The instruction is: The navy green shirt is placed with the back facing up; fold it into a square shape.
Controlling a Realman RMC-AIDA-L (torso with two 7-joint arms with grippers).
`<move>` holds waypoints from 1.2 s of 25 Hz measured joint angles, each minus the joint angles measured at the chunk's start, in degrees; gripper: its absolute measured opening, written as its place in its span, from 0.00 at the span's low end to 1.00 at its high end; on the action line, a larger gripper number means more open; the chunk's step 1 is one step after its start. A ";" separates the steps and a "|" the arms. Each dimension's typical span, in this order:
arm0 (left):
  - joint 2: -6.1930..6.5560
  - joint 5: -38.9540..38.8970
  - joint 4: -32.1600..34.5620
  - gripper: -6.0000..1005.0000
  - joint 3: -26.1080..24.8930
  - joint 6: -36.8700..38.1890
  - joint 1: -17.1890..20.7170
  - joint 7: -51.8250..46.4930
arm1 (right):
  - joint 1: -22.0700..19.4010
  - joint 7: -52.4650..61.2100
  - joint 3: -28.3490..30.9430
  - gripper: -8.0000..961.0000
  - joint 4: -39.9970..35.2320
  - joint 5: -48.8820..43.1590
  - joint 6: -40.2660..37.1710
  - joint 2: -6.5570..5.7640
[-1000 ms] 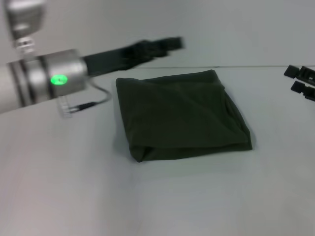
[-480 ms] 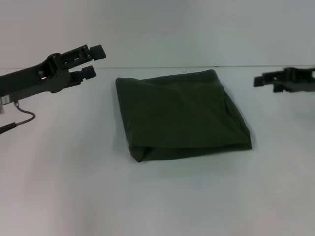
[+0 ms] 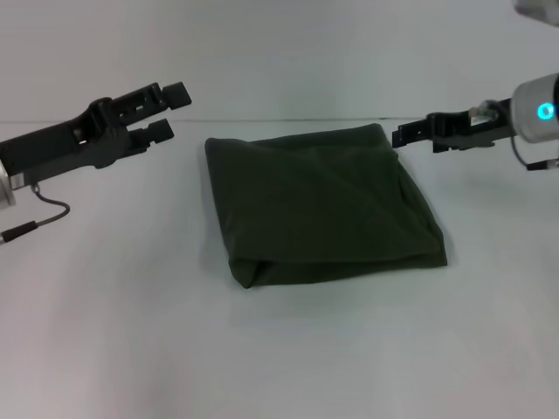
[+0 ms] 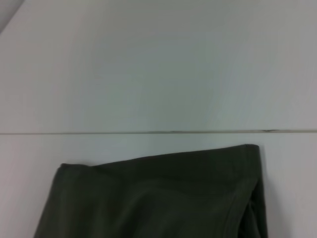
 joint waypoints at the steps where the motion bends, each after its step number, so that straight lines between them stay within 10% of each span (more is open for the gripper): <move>1: 0.00 -0.06 -0.02 0.92 0.08 -0.28 -0.07 0.00 | 0.23 -0.05 -0.07 0.86 0.79 -0.02 1.17 0.25; 30: -0.75 1.07 -0.86 0.92 1.45 -4.73 -0.65 0.59 | 1.50 -1.60 -2.86 0.85 4.91 0.02 16.47 6.64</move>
